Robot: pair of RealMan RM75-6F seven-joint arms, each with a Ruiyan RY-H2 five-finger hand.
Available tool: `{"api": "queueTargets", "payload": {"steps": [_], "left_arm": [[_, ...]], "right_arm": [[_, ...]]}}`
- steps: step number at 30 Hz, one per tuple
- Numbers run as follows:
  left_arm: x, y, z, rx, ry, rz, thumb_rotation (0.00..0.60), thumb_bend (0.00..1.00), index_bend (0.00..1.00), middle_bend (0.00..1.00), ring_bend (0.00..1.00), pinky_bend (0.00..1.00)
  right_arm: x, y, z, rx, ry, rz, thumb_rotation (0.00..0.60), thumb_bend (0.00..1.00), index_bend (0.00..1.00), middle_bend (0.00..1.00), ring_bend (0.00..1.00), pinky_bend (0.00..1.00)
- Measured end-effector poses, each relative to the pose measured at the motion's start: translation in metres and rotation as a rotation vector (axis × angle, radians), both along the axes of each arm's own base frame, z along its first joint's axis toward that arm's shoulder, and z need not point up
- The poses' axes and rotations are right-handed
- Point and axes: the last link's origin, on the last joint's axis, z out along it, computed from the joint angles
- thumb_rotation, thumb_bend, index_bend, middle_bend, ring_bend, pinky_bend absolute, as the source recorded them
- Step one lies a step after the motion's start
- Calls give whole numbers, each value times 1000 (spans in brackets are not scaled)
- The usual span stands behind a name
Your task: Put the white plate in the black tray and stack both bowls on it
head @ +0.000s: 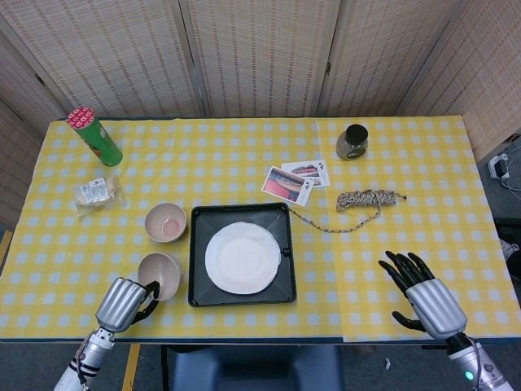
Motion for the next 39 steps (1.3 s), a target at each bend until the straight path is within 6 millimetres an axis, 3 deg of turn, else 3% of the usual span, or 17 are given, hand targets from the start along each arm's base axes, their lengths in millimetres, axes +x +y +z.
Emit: {"api": "queueTargets", "payload": {"steps": [11,21,39], "left_arm": [[50,6,-1,-28,62,-90,600,443,665,1000,1000,1000],[101,28,-17,-83,96,-166,600,443,659,1000,1000,1000],[131,67,-73,-103,117,-154,600,442,658,1000,1000,1000]], "right_arm": [[1,3,3,-5,-15,10,600,250,0,0,0,0],[2,6,12,-26,-40,18,600,250,0,0,0,0],[-9,-1,39,-93,-104,-41,600,250,0,0,0,0]]}}
